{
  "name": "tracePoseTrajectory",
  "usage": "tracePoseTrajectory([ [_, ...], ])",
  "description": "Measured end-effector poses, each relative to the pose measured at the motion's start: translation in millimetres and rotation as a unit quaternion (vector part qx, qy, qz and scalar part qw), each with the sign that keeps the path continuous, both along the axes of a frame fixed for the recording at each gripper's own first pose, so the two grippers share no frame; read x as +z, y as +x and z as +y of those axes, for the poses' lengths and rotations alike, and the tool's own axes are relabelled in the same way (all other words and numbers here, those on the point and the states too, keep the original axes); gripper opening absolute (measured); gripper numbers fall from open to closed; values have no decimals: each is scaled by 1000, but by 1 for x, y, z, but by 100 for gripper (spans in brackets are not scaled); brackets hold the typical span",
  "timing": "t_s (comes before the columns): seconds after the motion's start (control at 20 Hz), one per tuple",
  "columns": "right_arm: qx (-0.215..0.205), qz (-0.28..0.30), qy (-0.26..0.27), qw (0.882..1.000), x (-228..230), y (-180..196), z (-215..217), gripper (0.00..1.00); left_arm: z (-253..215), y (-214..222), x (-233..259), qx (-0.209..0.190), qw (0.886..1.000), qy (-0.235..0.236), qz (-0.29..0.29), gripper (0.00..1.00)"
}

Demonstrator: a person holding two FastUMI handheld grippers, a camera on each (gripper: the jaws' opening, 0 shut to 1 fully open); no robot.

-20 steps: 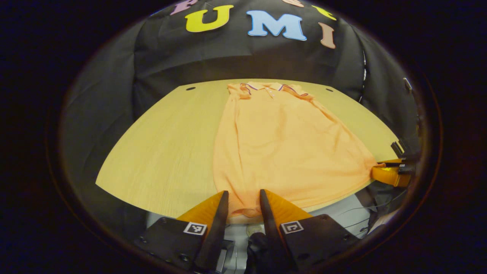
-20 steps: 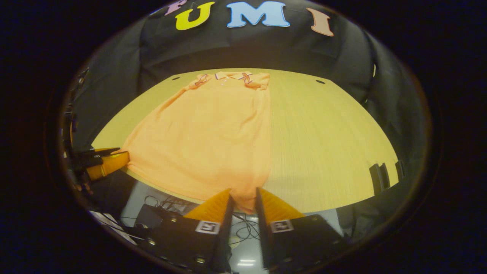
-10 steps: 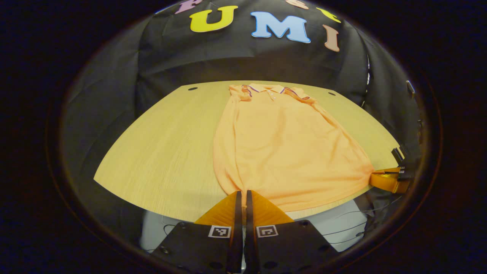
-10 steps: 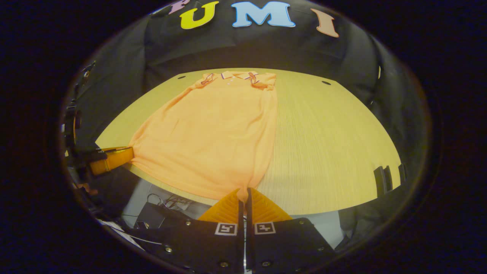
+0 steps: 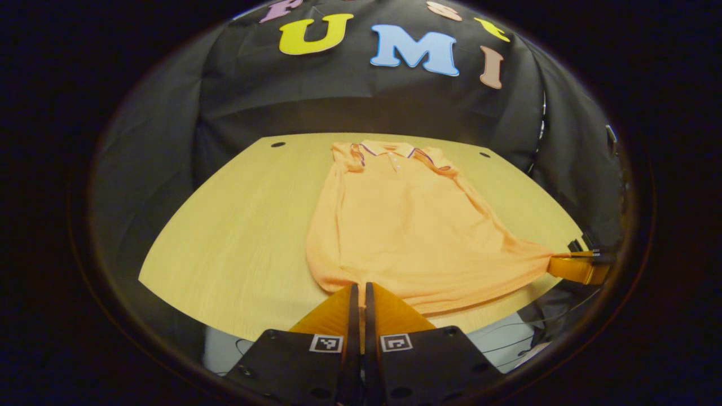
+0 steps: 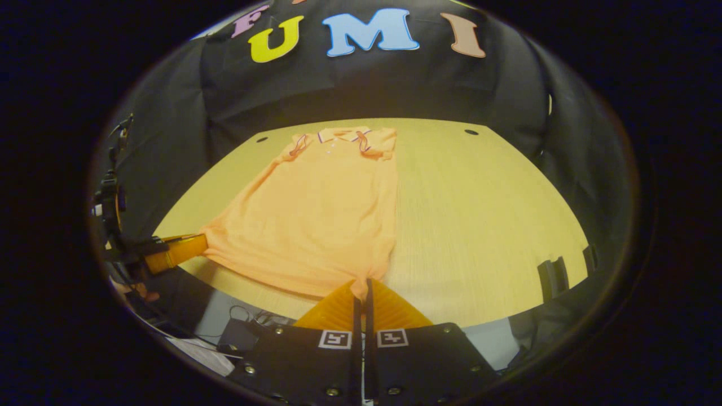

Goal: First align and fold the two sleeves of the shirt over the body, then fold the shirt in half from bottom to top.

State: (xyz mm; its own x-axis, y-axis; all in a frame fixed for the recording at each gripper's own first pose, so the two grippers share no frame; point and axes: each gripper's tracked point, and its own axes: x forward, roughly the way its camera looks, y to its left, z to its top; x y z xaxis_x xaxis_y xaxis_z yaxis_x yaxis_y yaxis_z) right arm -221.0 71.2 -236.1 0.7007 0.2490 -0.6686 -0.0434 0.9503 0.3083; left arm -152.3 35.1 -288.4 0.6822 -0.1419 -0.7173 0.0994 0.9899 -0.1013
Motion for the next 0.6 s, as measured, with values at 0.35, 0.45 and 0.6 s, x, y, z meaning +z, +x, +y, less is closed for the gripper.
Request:
tracePoseTrajectory([
  [0.35,-24,-41,0,999,58,61,-13,2,-7,83,54,-6,998,-21,-52,10],
  [0.45,-36,-51,-1,998,70,83,-17,2,-9,106,60,-8,998,-29,-60,10],
  [0.6,-49,-68,-3,997,87,117,-20,2,-4,146,70,-9,997,-41,-69,10],
])
